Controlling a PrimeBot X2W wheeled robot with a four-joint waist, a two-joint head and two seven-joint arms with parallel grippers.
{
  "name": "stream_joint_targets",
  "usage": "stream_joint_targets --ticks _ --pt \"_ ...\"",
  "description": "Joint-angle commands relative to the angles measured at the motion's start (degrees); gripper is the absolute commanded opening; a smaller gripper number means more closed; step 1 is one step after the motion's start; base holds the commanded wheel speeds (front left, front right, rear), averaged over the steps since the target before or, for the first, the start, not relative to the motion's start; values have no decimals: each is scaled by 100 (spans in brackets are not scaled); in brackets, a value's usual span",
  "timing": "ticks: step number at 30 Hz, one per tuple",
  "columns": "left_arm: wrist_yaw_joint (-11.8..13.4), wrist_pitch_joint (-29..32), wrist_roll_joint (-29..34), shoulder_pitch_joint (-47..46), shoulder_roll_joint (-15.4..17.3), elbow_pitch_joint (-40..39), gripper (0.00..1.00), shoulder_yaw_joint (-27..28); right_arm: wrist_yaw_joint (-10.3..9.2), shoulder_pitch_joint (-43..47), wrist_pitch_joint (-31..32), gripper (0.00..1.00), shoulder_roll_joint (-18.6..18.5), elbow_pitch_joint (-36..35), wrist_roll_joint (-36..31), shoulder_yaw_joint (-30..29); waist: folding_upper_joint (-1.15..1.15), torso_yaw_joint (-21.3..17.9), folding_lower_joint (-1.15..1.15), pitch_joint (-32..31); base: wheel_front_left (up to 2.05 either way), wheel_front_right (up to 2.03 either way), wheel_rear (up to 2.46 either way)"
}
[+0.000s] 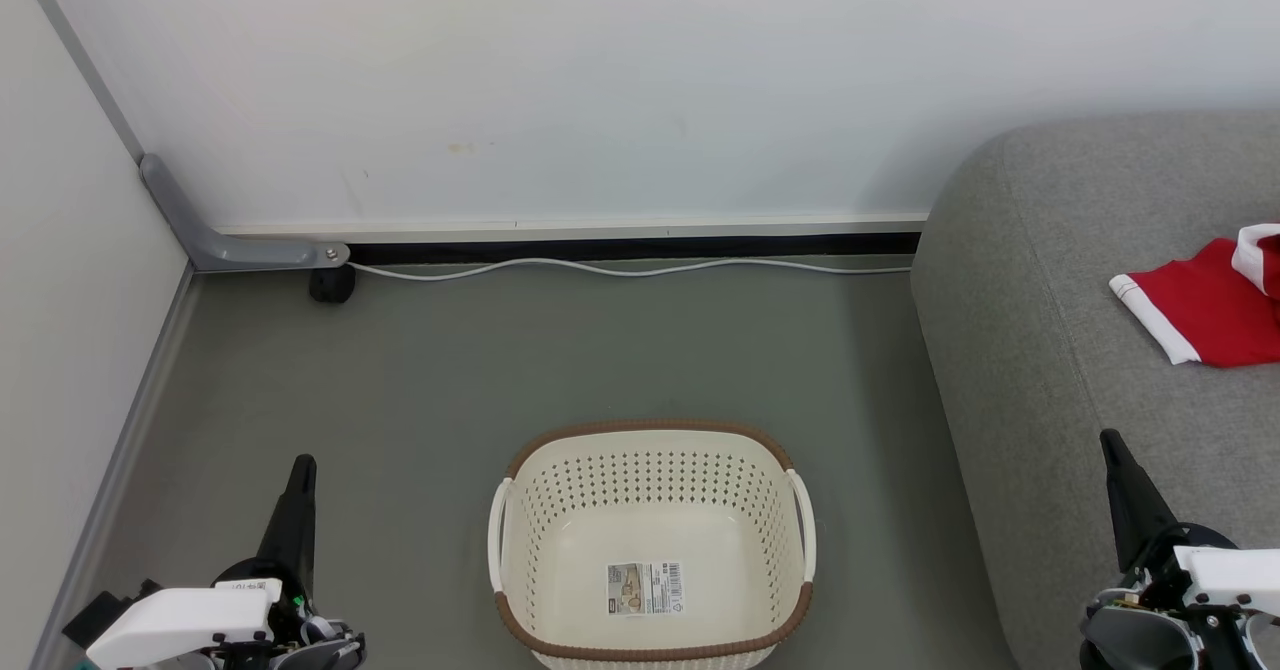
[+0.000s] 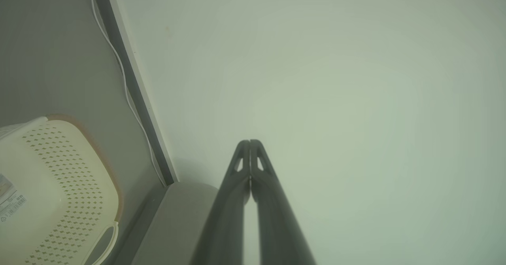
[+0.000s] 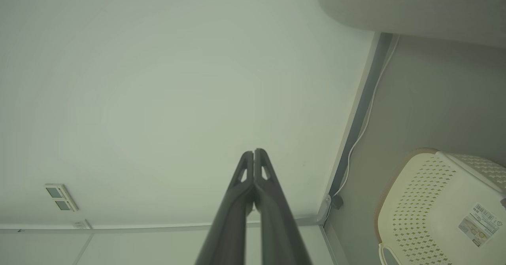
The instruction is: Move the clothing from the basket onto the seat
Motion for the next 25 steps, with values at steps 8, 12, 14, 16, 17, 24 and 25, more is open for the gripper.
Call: stream_joint_targets --ticks 8,12,14,16,17,24,25 --pt "-48 35 -26 -333 103 -168 0 186 26 -92 45 0 -58 -182 64 98 0 0 0 0 0 0 0" --pt "-48 35 -26 -333 103 -168 0 186 26 -92 45 0 -58 -182 64 98 0 0 0 0 0 0 0" --pt "-48 35 -26 -333 103 -168 0 186 26 -92 45 0 -58 -182 64 98 0 0 0 0 0 0 0" --pt "-48 35 -26 -333 103 -168 0 186 26 -92 45 0 -58 -182 64 98 0 0 0 0 0 0 0" --pt "-48 35 -26 -333 103 -168 0 186 26 -92 45 0 -58 -182 64 98 0 0 0 0 0 0 0" --pt "-48 34 -26 -332 103 -168 0 186 26 -92 45 0 -58 -182 64 98 0 0 0 0 0 0 0" --pt "-48 34 -26 -332 103 -168 0 186 26 -92 45 0 -58 -182 64 98 0 0 0 0 0 0 0"
